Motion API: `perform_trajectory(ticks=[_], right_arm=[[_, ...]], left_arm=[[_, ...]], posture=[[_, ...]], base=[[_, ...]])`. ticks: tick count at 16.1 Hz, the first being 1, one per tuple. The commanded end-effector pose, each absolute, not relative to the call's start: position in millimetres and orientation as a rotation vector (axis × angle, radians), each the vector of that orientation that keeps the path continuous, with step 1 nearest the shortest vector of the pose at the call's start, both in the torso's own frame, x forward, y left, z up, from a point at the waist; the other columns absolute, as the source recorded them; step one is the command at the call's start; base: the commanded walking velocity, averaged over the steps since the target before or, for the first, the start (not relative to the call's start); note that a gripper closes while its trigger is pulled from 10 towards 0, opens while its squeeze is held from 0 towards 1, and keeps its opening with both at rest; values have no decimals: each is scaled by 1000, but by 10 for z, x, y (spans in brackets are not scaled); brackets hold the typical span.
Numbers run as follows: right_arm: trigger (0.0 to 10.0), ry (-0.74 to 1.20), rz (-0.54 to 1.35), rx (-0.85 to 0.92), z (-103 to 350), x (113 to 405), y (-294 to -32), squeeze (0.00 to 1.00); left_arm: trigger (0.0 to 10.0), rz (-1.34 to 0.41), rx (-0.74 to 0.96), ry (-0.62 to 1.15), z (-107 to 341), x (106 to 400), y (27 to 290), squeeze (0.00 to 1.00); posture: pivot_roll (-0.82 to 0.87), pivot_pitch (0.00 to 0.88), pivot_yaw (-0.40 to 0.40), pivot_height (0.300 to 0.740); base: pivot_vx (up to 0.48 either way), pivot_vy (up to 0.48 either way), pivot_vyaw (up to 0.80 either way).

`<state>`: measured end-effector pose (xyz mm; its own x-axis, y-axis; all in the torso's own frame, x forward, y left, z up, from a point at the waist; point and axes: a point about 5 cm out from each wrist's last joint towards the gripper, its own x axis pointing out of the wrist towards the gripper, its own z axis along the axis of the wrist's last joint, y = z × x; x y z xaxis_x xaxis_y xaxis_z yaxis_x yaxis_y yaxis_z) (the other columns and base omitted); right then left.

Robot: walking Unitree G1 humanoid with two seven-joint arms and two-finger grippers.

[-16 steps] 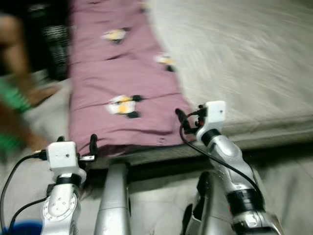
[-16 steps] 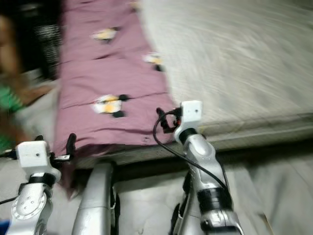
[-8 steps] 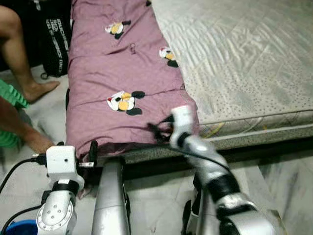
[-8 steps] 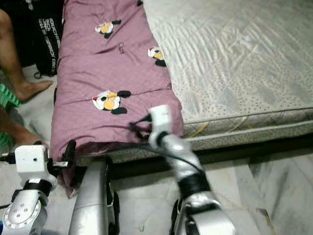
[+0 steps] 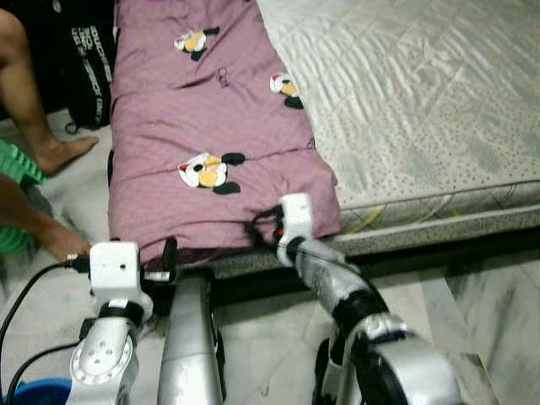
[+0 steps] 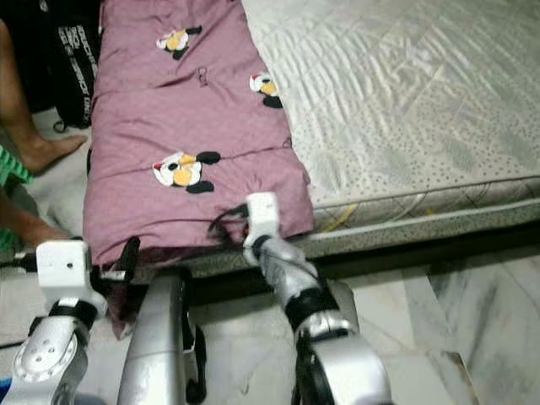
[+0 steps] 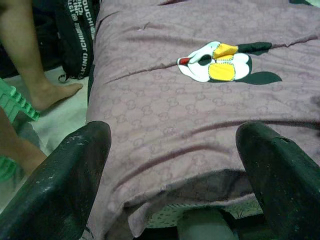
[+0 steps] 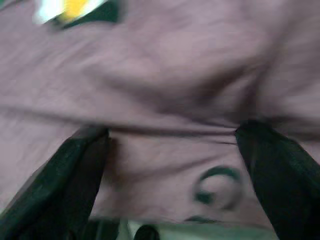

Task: Clean up the room

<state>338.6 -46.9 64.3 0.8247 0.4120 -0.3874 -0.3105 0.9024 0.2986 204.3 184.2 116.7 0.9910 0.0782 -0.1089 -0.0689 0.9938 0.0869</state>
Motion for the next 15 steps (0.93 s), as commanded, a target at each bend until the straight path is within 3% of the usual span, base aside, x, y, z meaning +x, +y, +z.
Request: perform_trajectory(ticks=[1, 6, 8, 10, 12, 15], right_arm=[[10000, 460, 301, 251, 642, 3427, -558, 0], [10000, 390, -51, 258, 614, 3501, -1425, 0], [10000, 361, -119, 254, 610, 3452, -1660, 0], [10000, 329, -214, 268, 537, 3227, -1926, 0], [10000, 276, -228, 291, 559, 3079, -1978, 0], [10000, 83, -48, 165, 825, 2839, -1791, 0]], left_arm=[[10000, 84, 89, 140, 1125, 2032, 1862, 0], [10000, 98, 82, 144, 1080, 2113, 1879, 0], [10000, 103, 80, 147, 1056, 2142, 1890, 0], [10000, 107, 69, 153, 1001, 2186, 1887, 0], [10000, 111, 61, 154, 964, 2203, 1886, 0], [10000, 116, 33, 128, 914, 2270, 1892, 0]], posture=[[153, 187, 10, 532], [129, 137, 6, 532], [113, 113, 9, 532], [86, 70, 9, 532], [70, 45, 9, 532], [17, 0, 21, 532]], base=[[0, 0, 0], [0, 0, 0], [0, 0, 0], [0, 0, 0], [0, 0, 0], [0, 0, 0]])
